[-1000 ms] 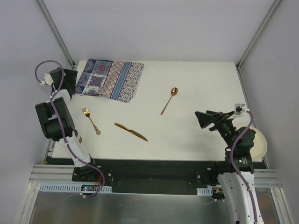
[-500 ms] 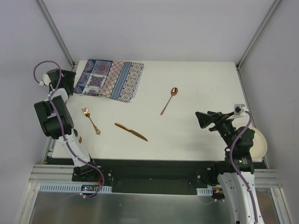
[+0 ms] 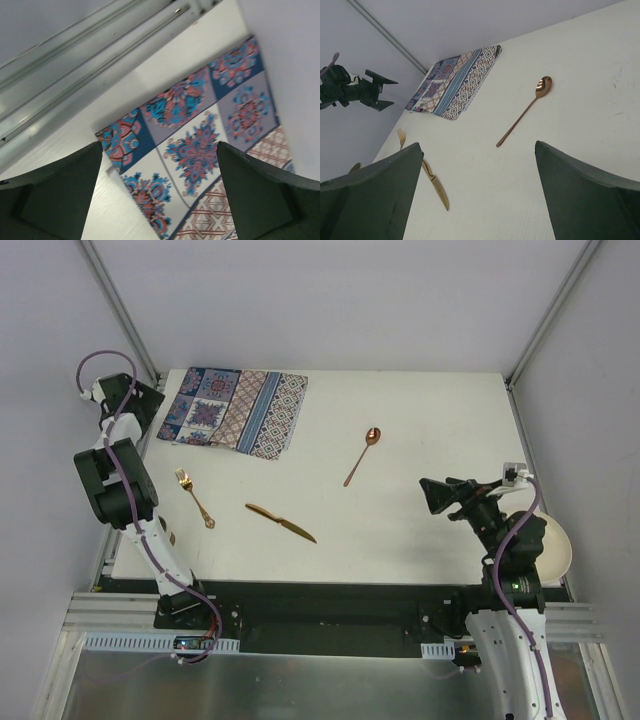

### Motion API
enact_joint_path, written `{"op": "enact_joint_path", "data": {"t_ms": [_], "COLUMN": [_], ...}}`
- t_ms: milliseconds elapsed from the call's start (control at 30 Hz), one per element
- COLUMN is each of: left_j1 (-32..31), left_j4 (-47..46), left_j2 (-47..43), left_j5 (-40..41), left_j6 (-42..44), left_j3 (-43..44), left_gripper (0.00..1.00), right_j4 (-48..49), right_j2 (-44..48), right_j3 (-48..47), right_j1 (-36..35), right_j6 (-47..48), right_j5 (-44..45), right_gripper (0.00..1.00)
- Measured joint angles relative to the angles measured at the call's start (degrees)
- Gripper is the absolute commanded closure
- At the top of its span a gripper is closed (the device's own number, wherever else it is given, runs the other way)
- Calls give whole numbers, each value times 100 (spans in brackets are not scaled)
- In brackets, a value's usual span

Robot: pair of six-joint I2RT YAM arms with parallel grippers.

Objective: Set the dinner table for one person
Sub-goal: Pick up the spoon from the center of the board.

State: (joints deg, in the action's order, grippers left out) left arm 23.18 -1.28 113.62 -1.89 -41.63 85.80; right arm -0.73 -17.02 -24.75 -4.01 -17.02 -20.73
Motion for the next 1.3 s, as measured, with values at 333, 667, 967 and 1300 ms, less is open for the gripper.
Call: {"op": "enact_joint_path", "data": {"t_ms": [333, 667, 967, 1300], "left_j1": [-33, -33, -33, -33], "left_j4": [334, 289, 111, 24], "left_j2": [461, 708, 1029, 1137], "left_j5": [-2, -68, -111, -216], "left_j6": [146, 160, 188, 184], "left_j3": [-46, -42, 284, 385], "left_gripper": [4, 4, 6, 20], "right_j4": [2, -20, -254, -321], "right_j2": [-2, -26, -24, -74], "right_j3": [-42, -59, -201, -205], "right_j1": [0, 0, 0, 0], "right_j6": [2, 11, 109, 131], "right_j5": [61, 103, 232, 361], "right_gripper": [4, 4, 4, 4]}}
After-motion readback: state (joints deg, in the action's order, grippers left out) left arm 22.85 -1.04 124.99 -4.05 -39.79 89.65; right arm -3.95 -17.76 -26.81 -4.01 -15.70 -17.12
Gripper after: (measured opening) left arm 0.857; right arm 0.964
